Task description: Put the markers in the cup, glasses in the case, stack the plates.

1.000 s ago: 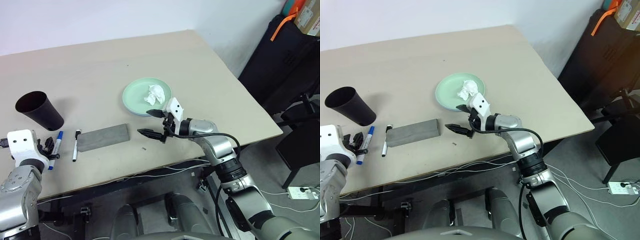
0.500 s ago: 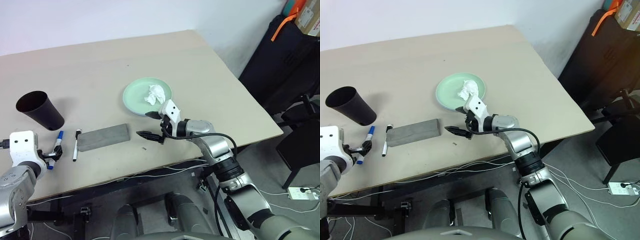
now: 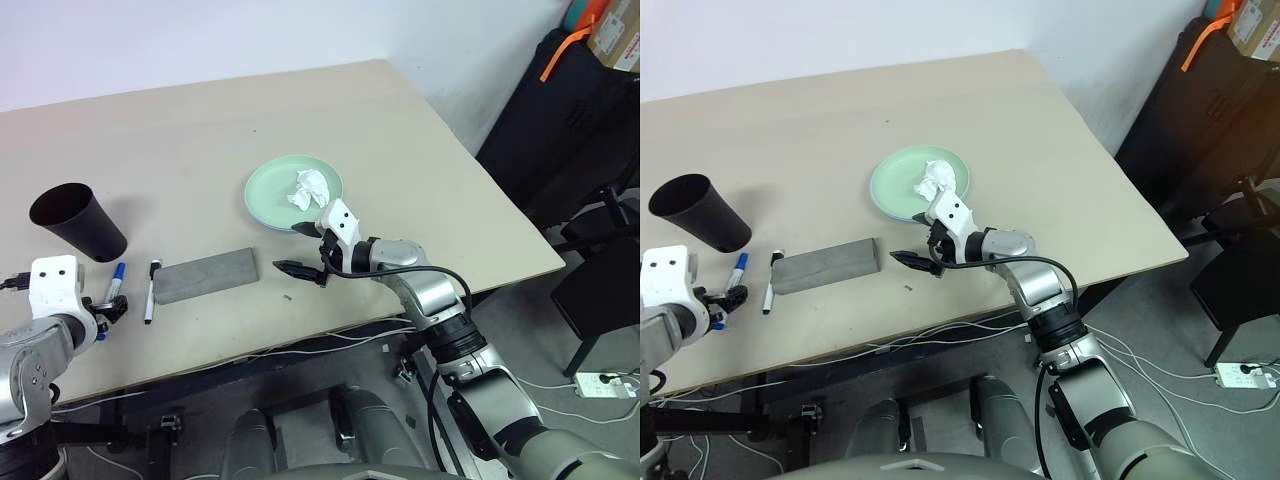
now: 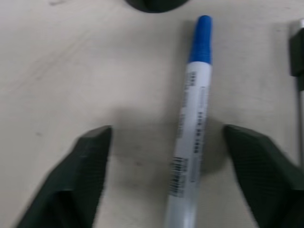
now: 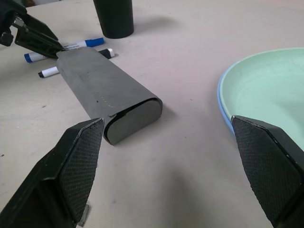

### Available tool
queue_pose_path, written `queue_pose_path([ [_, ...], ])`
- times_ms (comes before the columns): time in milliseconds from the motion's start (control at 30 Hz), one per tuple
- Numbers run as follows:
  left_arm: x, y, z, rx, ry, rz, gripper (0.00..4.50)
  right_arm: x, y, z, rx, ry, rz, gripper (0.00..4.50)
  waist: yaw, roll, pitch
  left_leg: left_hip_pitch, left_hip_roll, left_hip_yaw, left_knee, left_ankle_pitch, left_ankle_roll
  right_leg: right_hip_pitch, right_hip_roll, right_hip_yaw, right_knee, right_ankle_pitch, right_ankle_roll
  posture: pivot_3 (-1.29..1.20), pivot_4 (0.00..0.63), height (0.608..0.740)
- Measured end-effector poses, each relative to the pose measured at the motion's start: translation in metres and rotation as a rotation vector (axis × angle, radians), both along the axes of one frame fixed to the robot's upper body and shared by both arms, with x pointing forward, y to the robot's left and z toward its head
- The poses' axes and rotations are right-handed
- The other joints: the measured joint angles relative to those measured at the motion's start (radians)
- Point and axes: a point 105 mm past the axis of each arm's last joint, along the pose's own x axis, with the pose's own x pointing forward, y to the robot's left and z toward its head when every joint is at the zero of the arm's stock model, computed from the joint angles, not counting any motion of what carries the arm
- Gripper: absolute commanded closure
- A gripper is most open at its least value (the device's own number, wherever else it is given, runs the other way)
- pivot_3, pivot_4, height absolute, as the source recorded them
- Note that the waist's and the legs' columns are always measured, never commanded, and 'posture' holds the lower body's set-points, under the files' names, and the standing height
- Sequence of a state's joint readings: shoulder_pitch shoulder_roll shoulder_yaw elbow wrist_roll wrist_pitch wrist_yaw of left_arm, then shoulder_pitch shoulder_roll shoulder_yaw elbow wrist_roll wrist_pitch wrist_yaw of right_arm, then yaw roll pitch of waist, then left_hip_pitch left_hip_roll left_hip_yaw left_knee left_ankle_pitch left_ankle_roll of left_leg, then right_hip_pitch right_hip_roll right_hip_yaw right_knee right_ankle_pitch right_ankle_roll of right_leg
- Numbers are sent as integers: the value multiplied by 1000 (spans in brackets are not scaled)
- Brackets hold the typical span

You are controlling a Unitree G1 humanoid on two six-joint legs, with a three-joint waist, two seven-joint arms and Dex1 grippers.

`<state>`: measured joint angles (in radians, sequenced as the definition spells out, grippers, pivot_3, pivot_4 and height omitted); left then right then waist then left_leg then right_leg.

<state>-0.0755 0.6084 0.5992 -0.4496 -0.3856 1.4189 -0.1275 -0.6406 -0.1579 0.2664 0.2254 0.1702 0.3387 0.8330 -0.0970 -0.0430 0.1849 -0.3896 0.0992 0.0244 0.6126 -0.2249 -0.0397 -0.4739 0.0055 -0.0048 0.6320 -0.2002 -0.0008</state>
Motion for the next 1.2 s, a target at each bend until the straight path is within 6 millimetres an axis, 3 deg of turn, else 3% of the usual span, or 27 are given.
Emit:
queue_pose_path([
  [233,-3,1,-1,5,46,5,4113,1,0,0,1,0,-8,0,-2,0,0,1,0,0,-1,0,0,0,1,0,0,1,-1,0,150,733],
  [267,-4,2,-1,6,48,10,4234,1,0,-1,1,2,-10,0,-2,0,0,1,0,0,0,0,0,0,1,0,0,1,-1,0,150,733],
  [567,-10,9,0,7,45,55,4234,2,1,-4,6,6,-5,0,-2,0,0,1,0,0,-1,0,0,0,1,1,0,1,-1,0,150,733],
  [700,-17,28,11,65,17,153,4234,1,3,-2,18,-14,15,0,3,0,0,0,0,0,0,0,0,0,1,0,0,1,-1,0,150,733],
  [967,-29,70,60,239,-167,338,4234,-7,9,0,25,-3,102,0,3,-1,0,0,0,0,0,0,0,0,0,0,0,1,0,0,150,733],
  [1067,-23,76,93,322,-358,336,4234,-7,10,4,24,-11,124,0,4,-2,0,0,0,0,0,0,0,0,0,0,0,2,-1,0,150,733],
  [1200,-6,66,145,408,-659,254,4234,-7,13,6,34,-19,134,0,19,-2,-1,0,0,0,1,0,0,0,0,0,0,2,-1,0,150,733],
])
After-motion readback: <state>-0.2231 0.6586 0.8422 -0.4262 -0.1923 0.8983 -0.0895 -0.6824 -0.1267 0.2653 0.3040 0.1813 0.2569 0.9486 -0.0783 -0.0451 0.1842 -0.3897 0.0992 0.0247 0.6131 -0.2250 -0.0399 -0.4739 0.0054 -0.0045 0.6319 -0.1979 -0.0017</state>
